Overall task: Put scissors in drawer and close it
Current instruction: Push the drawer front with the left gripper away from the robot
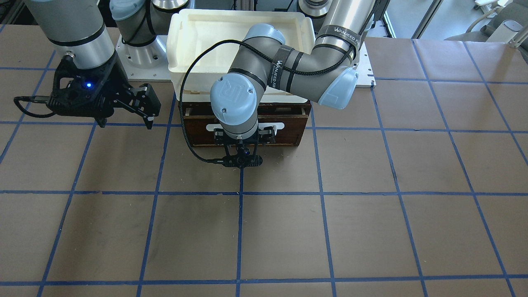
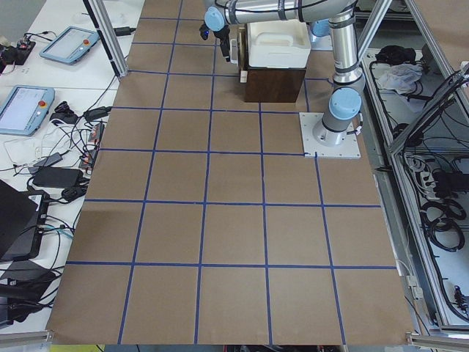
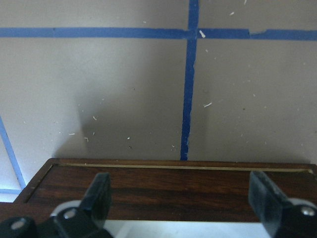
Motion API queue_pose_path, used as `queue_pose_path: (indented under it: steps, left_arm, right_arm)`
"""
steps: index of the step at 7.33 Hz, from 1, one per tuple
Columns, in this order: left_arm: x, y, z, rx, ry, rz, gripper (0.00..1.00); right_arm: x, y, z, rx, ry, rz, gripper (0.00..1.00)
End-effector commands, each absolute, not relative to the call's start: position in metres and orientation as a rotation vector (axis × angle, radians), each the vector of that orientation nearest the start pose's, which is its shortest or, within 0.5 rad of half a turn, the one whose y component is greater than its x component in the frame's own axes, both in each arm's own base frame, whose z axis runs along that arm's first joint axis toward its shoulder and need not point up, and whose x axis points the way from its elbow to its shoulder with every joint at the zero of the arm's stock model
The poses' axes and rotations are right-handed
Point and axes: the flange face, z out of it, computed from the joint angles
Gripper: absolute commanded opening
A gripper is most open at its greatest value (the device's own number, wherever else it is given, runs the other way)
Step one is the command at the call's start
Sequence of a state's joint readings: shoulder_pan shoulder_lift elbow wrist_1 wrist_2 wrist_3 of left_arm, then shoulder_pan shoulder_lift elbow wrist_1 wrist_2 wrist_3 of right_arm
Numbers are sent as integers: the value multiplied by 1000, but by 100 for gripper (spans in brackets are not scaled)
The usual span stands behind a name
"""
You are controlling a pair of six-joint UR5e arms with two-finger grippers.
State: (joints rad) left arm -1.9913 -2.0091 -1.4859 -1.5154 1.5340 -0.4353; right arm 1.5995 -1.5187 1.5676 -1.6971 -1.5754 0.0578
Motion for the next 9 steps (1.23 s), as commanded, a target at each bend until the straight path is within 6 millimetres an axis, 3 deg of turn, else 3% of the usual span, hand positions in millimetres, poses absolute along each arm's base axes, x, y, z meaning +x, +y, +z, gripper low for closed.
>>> queue_pose_path:
  steps: [1, 3, 6, 7, 9]
  left_arm:
    - [-378, -491, 290, -27, 3005, 459, 100]
    - [-383, -476, 284, -9, 2986, 481, 100]
    - [-383, -487, 306, -10, 3024, 388, 100]
    - [-381, -507, 329, -16, 3065, 265, 100]
    - [-356, -541, 383, -94, 3130, 100, 100]
  right_arm:
    - [146, -518, 476, 51, 3140, -125, 100]
    - [142, -519, 476, 60, 3141, -121, 100]
    - [141, -519, 476, 60, 3140, -123, 100]
    - [141, -520, 477, 53, 3140, -133, 100]
    - [141, -520, 478, 51, 3138, -145, 100]
